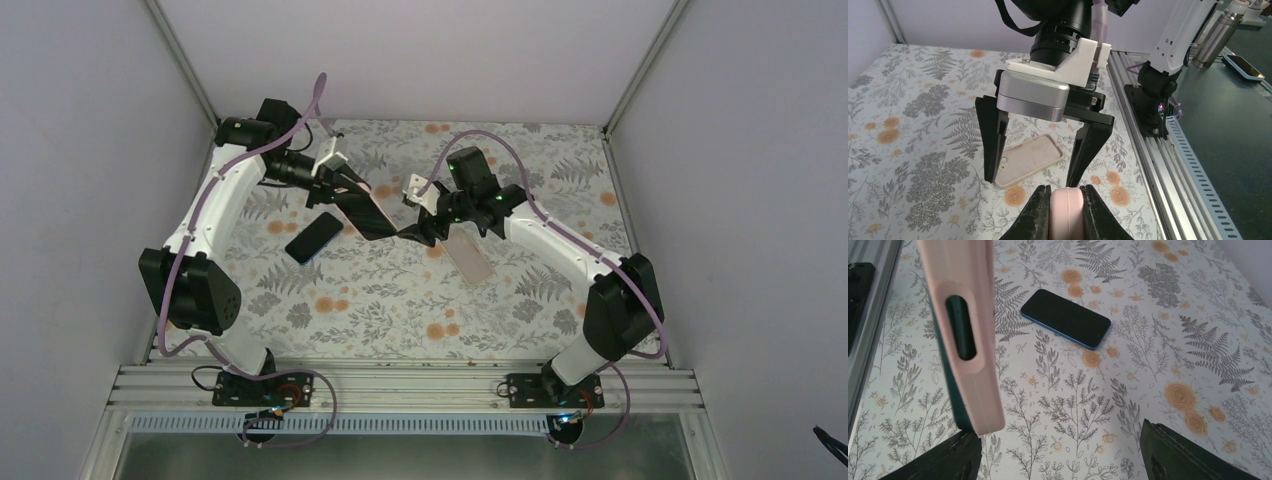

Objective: Take the phone out of the phone case
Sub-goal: Remove the phone case from the phone.

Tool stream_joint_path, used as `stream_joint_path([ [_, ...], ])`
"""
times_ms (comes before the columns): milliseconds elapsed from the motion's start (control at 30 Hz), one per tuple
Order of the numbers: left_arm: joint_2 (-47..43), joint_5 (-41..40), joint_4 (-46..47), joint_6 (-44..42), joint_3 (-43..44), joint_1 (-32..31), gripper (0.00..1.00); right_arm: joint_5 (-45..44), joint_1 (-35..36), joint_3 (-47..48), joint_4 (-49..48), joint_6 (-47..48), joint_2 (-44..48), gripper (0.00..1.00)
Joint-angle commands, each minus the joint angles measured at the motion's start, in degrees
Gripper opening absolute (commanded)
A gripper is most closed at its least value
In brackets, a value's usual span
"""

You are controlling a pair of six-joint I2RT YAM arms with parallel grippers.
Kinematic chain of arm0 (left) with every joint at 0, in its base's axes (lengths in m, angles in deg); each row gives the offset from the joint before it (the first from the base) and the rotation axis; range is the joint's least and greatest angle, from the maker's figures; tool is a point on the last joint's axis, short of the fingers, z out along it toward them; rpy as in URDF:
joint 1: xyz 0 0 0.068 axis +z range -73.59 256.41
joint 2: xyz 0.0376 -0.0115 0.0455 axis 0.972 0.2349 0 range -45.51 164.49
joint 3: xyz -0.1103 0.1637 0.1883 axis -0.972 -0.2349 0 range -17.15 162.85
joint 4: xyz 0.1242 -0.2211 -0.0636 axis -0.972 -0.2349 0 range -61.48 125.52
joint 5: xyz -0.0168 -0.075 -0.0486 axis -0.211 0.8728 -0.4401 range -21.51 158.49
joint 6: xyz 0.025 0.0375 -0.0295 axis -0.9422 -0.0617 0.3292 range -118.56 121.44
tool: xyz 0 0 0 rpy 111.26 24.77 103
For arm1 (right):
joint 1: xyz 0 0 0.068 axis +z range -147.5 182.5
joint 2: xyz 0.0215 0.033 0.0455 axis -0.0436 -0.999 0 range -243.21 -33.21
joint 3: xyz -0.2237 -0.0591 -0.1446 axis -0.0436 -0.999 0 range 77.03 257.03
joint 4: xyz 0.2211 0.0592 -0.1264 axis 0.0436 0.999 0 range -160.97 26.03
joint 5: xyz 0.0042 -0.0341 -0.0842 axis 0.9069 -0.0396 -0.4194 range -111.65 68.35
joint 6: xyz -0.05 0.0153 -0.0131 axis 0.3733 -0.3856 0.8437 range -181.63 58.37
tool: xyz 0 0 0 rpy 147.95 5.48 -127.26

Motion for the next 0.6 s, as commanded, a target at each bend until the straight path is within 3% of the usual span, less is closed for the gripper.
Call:
stream_joint_path([
  [0,-1.52,6.43,0.28,-1.34,0.36,-0.28,0.02,-0.21,-1.01,1.33,-4.04,-1.83,-0.14,0.82],
  [567,-0.89,7.72,0.28,-1.07,-0.22,-2.98,0.02,-0.74,-2.81,5.27,-8.08,-4.73,-0.46,0.83],
])
